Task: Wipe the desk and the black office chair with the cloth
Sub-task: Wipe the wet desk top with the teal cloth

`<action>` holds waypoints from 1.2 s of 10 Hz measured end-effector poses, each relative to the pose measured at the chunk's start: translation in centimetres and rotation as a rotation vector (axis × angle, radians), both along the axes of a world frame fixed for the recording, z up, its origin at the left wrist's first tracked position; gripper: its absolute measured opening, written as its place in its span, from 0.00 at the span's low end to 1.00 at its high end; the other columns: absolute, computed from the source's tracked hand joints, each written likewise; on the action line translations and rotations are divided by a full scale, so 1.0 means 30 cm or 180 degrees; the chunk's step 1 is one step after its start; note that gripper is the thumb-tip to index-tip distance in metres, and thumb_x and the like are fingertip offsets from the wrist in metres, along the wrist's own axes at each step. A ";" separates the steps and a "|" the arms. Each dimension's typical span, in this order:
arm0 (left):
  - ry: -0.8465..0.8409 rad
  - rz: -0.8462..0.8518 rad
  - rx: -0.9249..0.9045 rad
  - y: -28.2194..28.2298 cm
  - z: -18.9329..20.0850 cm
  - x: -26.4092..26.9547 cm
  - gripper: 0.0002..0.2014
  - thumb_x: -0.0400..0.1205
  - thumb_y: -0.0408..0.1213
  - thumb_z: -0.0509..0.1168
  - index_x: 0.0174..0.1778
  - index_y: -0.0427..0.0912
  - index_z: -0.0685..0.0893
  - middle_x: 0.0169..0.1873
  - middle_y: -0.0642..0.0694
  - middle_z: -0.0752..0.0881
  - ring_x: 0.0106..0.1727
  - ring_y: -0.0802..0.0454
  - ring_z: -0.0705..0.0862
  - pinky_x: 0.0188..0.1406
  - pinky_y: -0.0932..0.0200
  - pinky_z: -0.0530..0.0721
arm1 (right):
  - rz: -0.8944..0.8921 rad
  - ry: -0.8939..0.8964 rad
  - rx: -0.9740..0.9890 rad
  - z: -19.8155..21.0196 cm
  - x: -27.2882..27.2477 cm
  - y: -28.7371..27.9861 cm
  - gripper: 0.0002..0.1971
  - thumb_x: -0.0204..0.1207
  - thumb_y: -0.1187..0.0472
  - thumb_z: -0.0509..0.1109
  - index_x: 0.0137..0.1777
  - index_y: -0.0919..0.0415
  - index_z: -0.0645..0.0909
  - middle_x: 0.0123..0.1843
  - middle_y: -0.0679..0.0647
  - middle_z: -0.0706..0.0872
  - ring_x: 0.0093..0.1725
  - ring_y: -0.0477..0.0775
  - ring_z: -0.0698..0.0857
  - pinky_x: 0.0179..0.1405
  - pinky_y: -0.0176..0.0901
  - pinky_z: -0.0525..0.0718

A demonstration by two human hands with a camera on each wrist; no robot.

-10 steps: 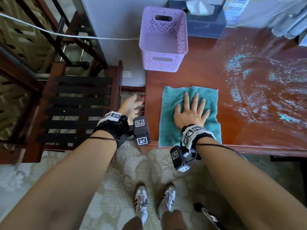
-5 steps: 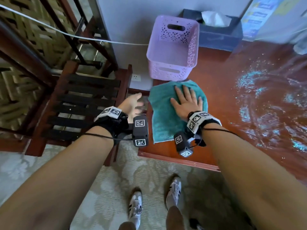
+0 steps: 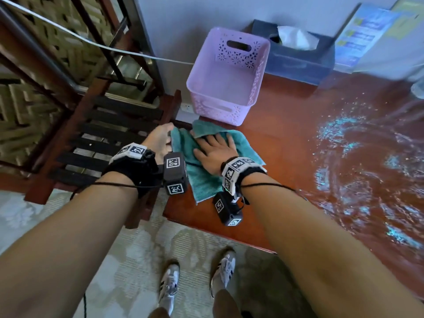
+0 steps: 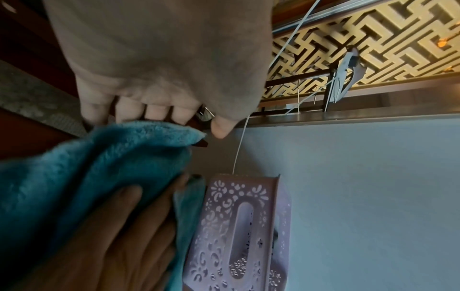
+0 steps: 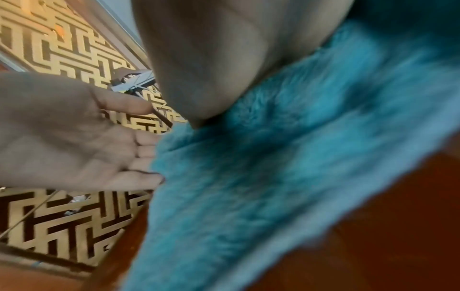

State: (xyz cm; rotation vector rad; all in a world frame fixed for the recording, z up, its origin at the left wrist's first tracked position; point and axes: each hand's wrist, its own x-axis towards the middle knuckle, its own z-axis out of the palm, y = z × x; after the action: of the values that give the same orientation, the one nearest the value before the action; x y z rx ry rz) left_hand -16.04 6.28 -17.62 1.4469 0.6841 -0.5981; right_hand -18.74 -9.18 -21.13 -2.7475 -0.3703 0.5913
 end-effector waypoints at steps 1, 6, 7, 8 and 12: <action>0.0213 -0.0029 0.0277 -0.068 0.027 0.009 0.13 0.87 0.46 0.53 0.51 0.43 0.78 0.47 0.40 0.80 0.48 0.42 0.80 0.45 0.55 0.77 | -0.0355 0.0077 -0.0106 -0.008 -0.035 -0.160 0.29 0.84 0.37 0.45 0.83 0.33 0.42 0.86 0.42 0.48 0.85 0.52 0.45 0.80 0.60 0.32; 0.0244 -0.0416 0.2676 -0.447 -0.103 -0.011 0.47 0.80 0.59 0.56 0.84 0.32 0.42 0.81 0.28 0.39 0.82 0.27 0.40 0.77 0.29 0.38 | -0.0944 0.0195 -0.0387 -0.010 -0.022 -0.488 0.29 0.83 0.36 0.41 0.81 0.32 0.34 0.87 0.46 0.45 0.85 0.59 0.44 0.79 0.67 0.31; 0.0205 -0.0205 0.2951 -0.480 -0.100 -0.013 0.55 0.74 0.72 0.58 0.83 0.29 0.52 0.79 0.21 0.53 0.80 0.21 0.51 0.71 0.19 0.46 | -0.0637 0.0067 -0.0419 -0.012 0.018 -0.504 0.29 0.82 0.36 0.43 0.81 0.29 0.35 0.86 0.48 0.50 0.84 0.61 0.45 0.78 0.70 0.31; 0.0395 -0.0408 0.2756 -0.478 -0.115 0.000 0.60 0.71 0.74 0.58 0.84 0.34 0.38 0.82 0.28 0.40 0.82 0.26 0.39 0.76 0.24 0.38 | -0.0289 -0.0008 -0.0433 -0.012 0.039 -0.478 0.29 0.82 0.36 0.42 0.81 0.30 0.38 0.85 0.48 0.51 0.84 0.61 0.44 0.77 0.70 0.29; 0.0963 -0.0441 0.2809 -0.464 -0.029 0.057 0.60 0.69 0.76 0.57 0.84 0.38 0.39 0.82 0.29 0.45 0.81 0.26 0.45 0.77 0.27 0.43 | -0.0970 0.0271 -0.0315 -0.005 0.222 -0.444 0.28 0.82 0.36 0.41 0.81 0.29 0.38 0.87 0.46 0.42 0.85 0.59 0.40 0.78 0.69 0.30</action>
State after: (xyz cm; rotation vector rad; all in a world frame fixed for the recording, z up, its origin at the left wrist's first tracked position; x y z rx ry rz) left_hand -14.32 -7.63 -18.49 2.2568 1.1813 -0.6631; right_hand -12.08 -22.49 -21.28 -2.7819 0.0999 0.6561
